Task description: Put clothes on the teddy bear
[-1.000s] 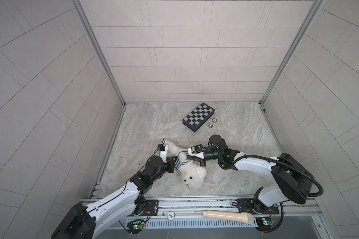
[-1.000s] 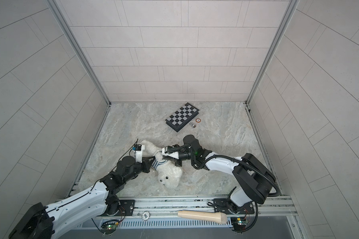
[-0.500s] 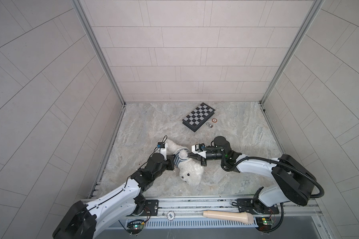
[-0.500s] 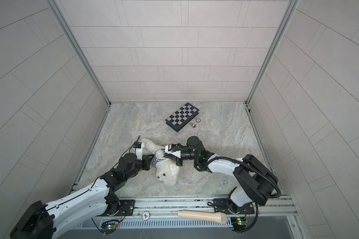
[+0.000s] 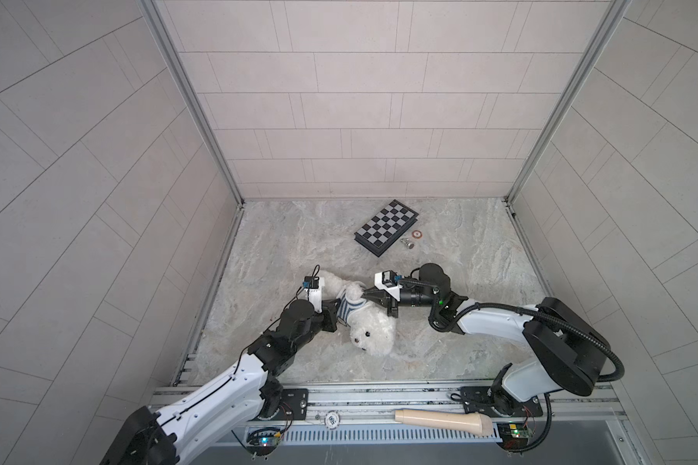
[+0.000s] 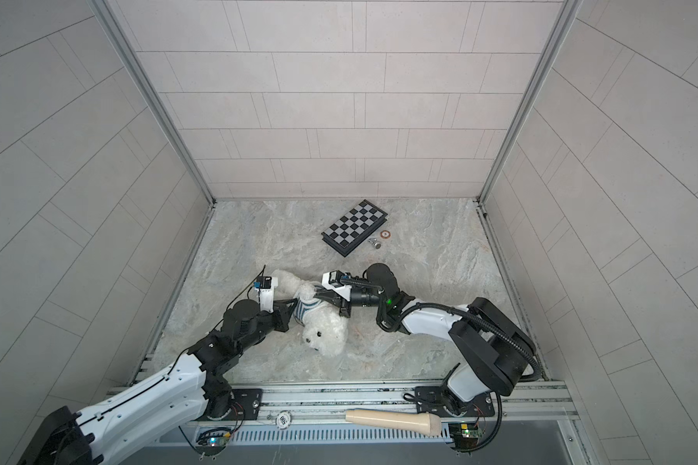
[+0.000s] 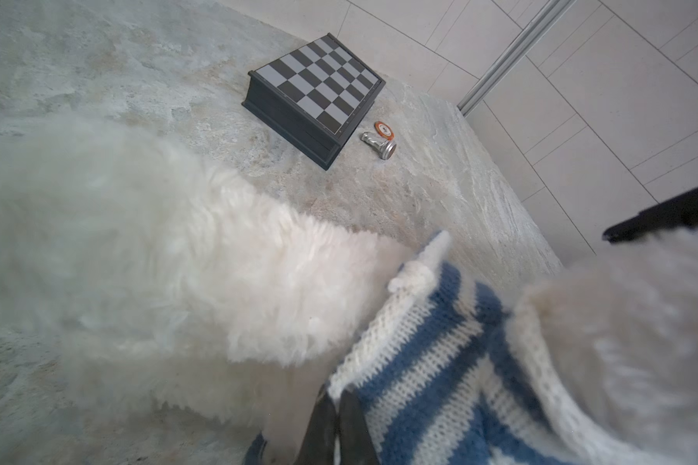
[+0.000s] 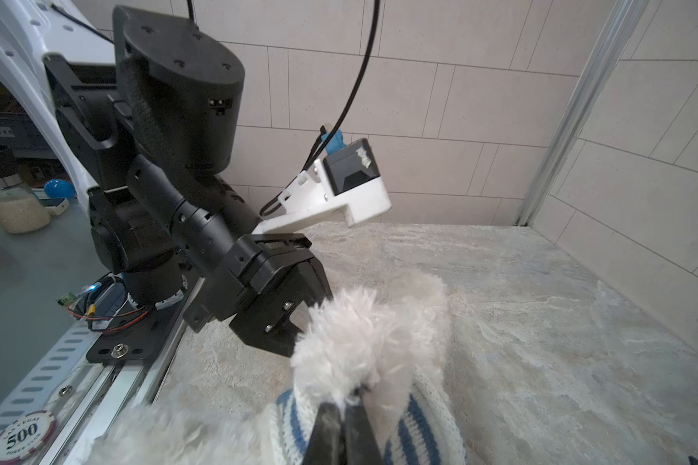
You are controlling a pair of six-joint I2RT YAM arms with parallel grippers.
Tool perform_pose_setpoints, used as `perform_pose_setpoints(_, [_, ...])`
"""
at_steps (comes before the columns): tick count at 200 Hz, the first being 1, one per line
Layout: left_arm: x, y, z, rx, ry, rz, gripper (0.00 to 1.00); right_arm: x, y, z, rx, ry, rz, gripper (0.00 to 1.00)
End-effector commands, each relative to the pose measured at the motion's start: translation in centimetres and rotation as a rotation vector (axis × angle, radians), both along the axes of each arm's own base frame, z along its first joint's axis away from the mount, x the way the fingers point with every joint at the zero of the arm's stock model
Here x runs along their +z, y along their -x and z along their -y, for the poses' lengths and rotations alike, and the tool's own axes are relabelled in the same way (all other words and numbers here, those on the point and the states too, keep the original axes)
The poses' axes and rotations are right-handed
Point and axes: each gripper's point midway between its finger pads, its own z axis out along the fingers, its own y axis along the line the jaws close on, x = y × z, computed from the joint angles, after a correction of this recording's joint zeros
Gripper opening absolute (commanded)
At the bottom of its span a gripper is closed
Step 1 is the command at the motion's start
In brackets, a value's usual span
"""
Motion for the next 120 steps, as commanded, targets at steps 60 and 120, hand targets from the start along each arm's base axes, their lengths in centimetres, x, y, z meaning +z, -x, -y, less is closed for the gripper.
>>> perform_pose_setpoints(60, [1.5, 2.3, -1.6, -0.046, -0.079, 0.018, 0.47, -1.3, 1.1, 1.0, 0.126, 0.264, 0.030, 0.00])
perform_pose_setpoints(120, [5.2, 4.6, 2.9, -0.257, -0.008, 0.134, 0.47, -0.3, 1.7, 1.4, 0.183, 0.311, 0.074, 0.00])
